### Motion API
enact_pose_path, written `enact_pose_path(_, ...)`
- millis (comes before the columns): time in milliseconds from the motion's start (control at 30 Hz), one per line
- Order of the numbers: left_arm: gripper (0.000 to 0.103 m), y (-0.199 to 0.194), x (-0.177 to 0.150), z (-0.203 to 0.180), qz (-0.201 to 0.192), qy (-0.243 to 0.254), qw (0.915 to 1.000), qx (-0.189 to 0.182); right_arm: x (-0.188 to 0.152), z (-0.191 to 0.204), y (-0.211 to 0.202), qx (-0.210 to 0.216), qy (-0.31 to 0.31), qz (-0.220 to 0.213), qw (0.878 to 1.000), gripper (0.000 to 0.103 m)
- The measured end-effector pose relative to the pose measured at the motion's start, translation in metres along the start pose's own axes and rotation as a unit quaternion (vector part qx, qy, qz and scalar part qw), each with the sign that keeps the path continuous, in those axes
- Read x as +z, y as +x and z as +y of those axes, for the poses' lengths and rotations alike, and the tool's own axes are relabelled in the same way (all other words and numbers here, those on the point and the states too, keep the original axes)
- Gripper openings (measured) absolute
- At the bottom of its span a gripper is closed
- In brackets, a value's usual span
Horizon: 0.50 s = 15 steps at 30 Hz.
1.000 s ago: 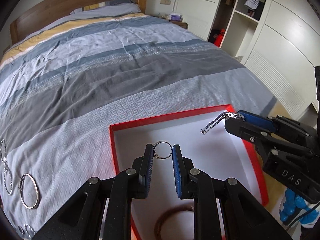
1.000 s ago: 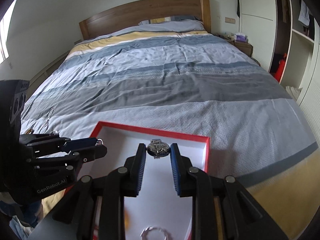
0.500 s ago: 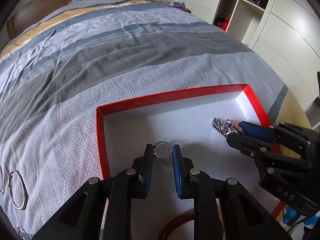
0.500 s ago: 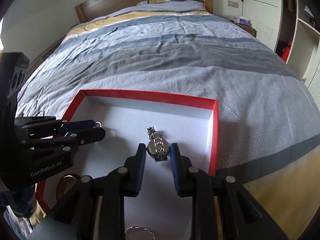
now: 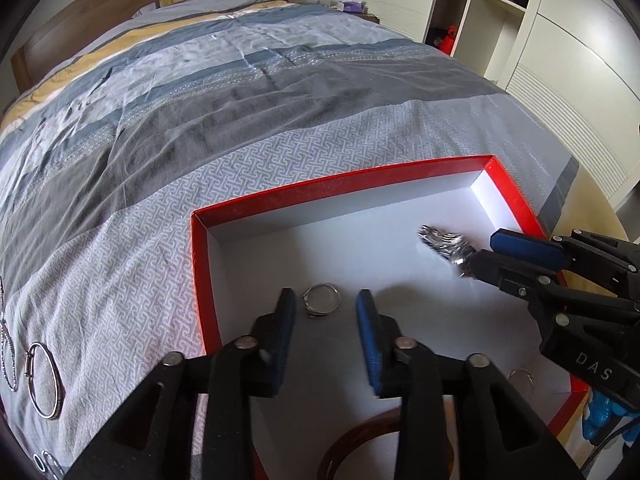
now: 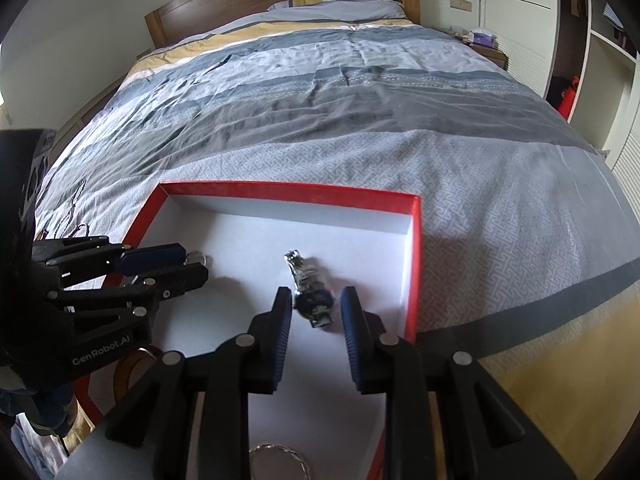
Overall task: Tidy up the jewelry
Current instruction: 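Carry the ring and watch into the red box and open both tools, then withdraw both tools from the box toward the remaining jewelry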
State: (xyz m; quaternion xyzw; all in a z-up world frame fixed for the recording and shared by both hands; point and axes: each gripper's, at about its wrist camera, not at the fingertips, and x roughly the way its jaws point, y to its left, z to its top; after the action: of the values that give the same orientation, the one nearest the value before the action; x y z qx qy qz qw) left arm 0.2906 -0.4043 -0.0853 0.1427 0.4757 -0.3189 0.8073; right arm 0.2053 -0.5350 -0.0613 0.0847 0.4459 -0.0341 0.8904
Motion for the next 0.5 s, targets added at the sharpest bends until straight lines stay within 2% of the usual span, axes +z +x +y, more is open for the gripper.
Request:
enact_pose_path(33,0.041,-0.003,-0.002,-0.001,-0.002,-0.001,1.0000,0.002,0.000,-0.001,-0.001,-0.002,0.002,0.000,1.000,0.025)
enact_pose_path(100,0.042,-0.009,-0.002,0.000,-0.004,-0.004,1.0000,0.000,0.000,-0.003,-0.006,-0.004,0.008,-0.002,1.000,0.028)
enact_pose_path(300,0.045,-0.031,-0.007,0.001,-0.013,-0.005,0.9999,0.004,-0.004,-0.006,-0.032,-0.014,0.018,-0.015,1.000,0.028)
enact_pose_path(500,0.055,-0.070,-0.023,0.002,-0.028,-0.009,0.9996,0.000,-0.013,-0.005,-0.070,-0.025,0.026,-0.031,0.999,0.028)
